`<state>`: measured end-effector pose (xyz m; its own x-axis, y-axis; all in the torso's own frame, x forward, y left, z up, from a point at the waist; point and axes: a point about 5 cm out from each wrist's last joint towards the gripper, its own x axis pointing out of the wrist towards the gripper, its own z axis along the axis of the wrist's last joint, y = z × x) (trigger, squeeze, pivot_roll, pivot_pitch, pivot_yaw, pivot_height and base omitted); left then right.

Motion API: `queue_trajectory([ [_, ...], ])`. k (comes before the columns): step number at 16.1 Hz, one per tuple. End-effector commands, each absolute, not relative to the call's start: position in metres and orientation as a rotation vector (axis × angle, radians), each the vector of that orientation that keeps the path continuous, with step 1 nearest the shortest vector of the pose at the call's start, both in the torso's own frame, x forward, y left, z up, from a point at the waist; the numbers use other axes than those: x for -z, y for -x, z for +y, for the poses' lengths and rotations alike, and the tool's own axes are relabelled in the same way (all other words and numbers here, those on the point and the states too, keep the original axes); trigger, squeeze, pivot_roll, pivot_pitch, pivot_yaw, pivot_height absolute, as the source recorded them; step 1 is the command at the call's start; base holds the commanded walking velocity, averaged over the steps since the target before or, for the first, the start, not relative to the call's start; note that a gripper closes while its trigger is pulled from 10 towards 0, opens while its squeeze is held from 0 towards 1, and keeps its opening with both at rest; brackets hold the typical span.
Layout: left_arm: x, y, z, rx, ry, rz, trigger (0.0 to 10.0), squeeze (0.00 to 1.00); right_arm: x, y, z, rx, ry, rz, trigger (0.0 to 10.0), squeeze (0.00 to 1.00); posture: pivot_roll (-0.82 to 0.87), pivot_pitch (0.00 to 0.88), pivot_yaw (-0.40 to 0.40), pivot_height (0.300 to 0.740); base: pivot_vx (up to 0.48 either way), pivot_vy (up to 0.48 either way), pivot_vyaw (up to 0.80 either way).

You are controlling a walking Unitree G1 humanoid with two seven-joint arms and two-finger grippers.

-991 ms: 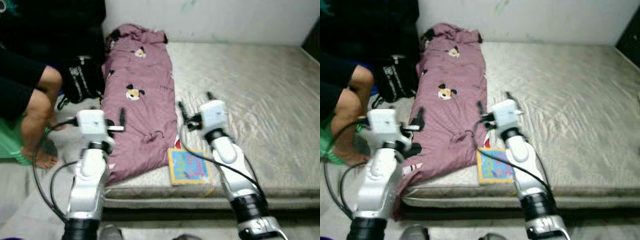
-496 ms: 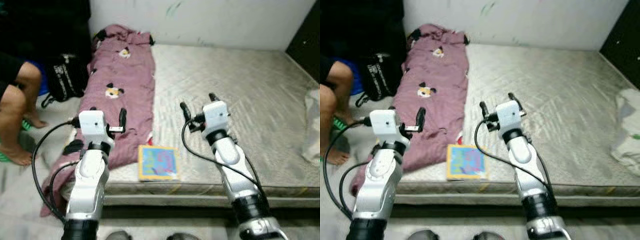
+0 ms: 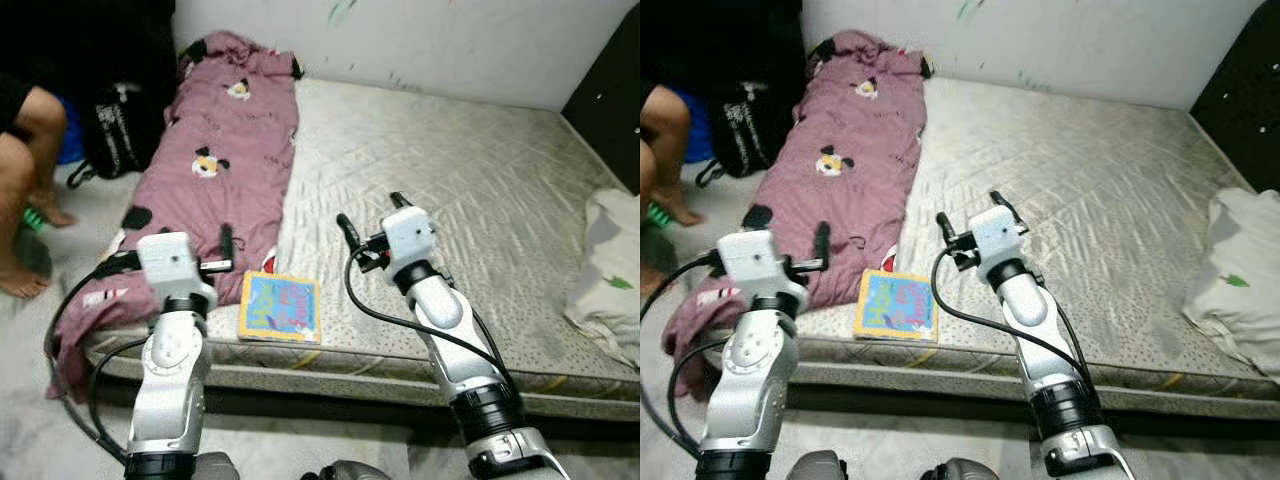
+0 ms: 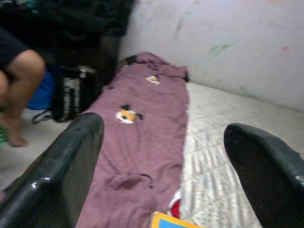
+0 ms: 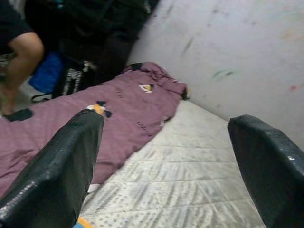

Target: Clean up the room

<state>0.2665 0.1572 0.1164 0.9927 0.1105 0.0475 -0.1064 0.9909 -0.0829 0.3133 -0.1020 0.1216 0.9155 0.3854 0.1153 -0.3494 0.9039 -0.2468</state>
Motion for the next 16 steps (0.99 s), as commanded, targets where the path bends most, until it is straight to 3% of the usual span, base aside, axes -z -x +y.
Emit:
queue_trajectory([
  [1,-0.122,-0.267,0.156,-0.109,0.085,-0.074,10.0,0.0,-0.127,-0.316,-0.1,-0.387,0.227,-0.187,10.0,0.0,0.1,0.0,-0.163,0.74,0.0,0.0,0.0],
  [10,-0.126,-0.292,0.126,0.112,0.062,-0.059,10.0,0.0,-0.125,-0.302,-0.132,-0.17,0.214,-0.201,10.0,0.0,-0.07,0.0,0.013,0.74,0.0,0.0,0.0],
  [16,-0.134,-0.307,0.117,0.201,0.036,-0.077,10.0,0.0,-0.126,-0.299,-0.131,-0.108,0.213,-0.208,10.0,0.0,-0.12,0.0,0.091,0.74,0.0,0.0,0.0],
])
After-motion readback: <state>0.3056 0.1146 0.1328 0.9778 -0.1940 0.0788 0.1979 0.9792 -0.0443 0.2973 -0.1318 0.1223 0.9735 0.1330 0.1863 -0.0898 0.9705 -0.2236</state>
